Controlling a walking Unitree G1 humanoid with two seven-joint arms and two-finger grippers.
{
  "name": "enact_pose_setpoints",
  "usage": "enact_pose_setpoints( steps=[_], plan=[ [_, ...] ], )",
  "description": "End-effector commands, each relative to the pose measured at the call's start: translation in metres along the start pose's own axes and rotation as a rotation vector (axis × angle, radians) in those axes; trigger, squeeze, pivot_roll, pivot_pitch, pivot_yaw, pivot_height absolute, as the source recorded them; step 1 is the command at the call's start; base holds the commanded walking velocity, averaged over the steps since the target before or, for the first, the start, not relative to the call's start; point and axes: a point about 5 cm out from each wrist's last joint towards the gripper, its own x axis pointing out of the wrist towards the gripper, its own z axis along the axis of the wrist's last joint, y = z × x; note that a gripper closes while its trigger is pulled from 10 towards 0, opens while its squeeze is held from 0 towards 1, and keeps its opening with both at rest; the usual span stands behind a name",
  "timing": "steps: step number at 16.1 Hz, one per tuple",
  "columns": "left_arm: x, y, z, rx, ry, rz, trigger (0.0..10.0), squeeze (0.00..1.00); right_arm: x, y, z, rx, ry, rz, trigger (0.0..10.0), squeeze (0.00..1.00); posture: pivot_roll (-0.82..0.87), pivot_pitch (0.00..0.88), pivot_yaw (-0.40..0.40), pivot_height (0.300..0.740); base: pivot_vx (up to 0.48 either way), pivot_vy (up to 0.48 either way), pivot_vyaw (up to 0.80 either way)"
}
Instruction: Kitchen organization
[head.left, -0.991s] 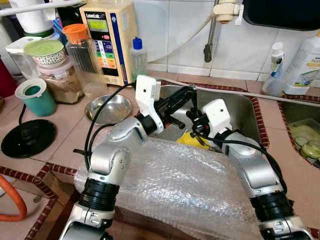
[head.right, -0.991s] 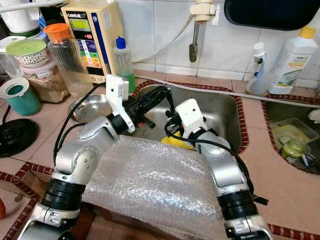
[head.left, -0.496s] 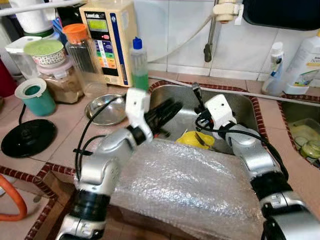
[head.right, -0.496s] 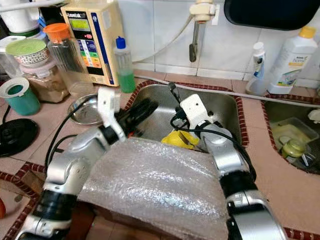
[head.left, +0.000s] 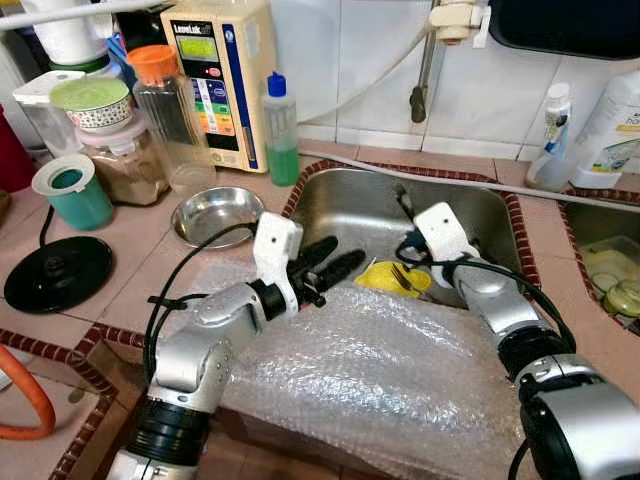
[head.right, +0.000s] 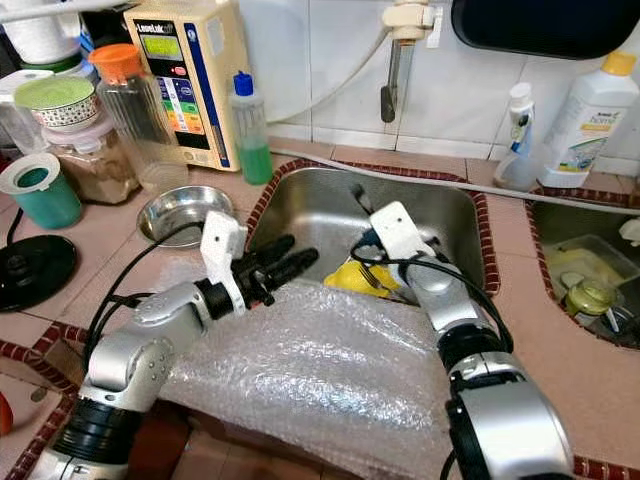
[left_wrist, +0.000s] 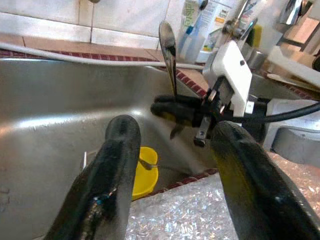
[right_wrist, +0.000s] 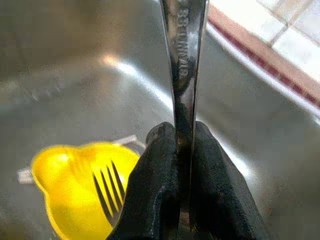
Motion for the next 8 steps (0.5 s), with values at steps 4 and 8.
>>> enact_pose_setpoints(
  steps=[4, 8],
  plan=[
    [0.000, 0.006, -0.003, 0.066, 0.050, 0.043, 10.0, 1.00, -0.001, 0.004, -0.014, -0.034, 0.070, -0.001, 10.0, 0.00, 0.00, 0.000, 0.064, 0.740, 0.000, 0.000, 0.00],
    [-0.002, 0.007, -0.005, 0.078, 0.065, 0.040, 10.0, 1.00, -0.003, 0.008, -0.022, 0.043, 0.089, 0.017, 10.0, 1.00, 0.00, 0.000, 0.067, 0.740, 0.000, 0.000, 0.00]
  ],
)
